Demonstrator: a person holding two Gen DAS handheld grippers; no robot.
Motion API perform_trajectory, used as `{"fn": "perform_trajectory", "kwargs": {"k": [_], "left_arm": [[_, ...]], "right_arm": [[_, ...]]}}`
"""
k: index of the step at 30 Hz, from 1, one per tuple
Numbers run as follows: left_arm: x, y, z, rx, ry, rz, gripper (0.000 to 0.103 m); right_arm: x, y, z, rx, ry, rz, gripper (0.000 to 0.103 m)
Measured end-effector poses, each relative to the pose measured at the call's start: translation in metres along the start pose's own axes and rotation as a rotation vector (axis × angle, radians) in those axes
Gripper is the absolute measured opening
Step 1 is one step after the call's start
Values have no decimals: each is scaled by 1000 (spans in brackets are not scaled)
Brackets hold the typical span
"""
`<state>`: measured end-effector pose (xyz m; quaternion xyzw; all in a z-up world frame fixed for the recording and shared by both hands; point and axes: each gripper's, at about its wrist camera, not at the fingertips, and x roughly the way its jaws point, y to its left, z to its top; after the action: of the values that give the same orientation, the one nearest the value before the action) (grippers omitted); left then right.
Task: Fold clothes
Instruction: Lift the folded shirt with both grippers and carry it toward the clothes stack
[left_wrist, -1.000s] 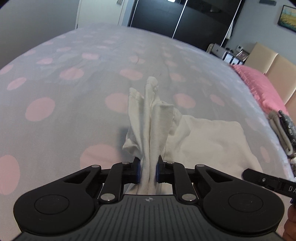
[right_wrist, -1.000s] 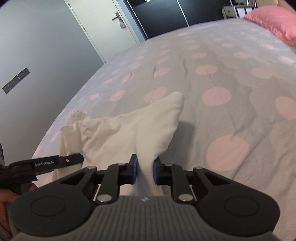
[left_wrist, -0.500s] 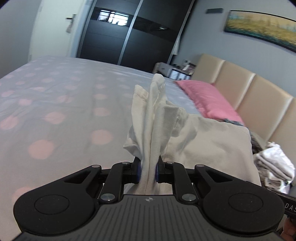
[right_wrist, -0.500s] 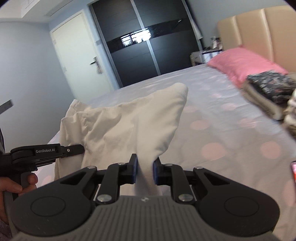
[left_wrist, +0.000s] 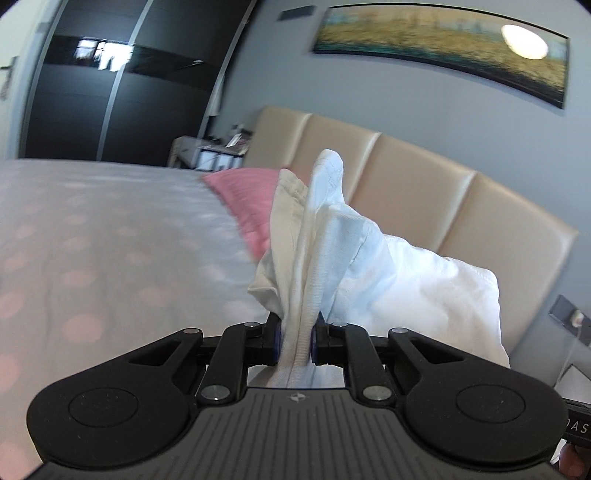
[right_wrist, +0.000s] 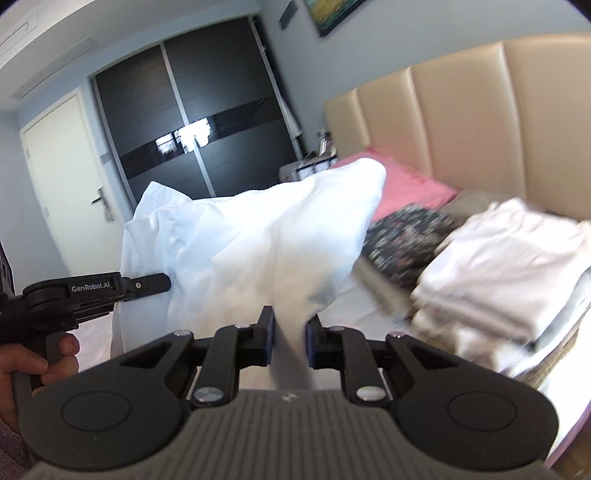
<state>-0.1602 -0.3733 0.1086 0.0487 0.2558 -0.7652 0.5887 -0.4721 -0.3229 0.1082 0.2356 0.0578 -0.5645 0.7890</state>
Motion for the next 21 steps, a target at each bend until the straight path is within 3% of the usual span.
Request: {"fn": "perform_trajectory", "kwargs": {"k": [6,11,16,21], "left_arm": [[63,-63,38,60,-22,-131,12],[114,-104,57,104,-11,-213,12],[164,-141,56,178,31,-269,12],[217,-165,40,217,90,-308,12]], "right_arm": [[-3,-52,58,0,-95,-102,19],[-1,-87,83,28,-155,-192,19],[6,-124,88,118,-158,-273,19],[2,-128,90,184,-149,-348,19]]}}
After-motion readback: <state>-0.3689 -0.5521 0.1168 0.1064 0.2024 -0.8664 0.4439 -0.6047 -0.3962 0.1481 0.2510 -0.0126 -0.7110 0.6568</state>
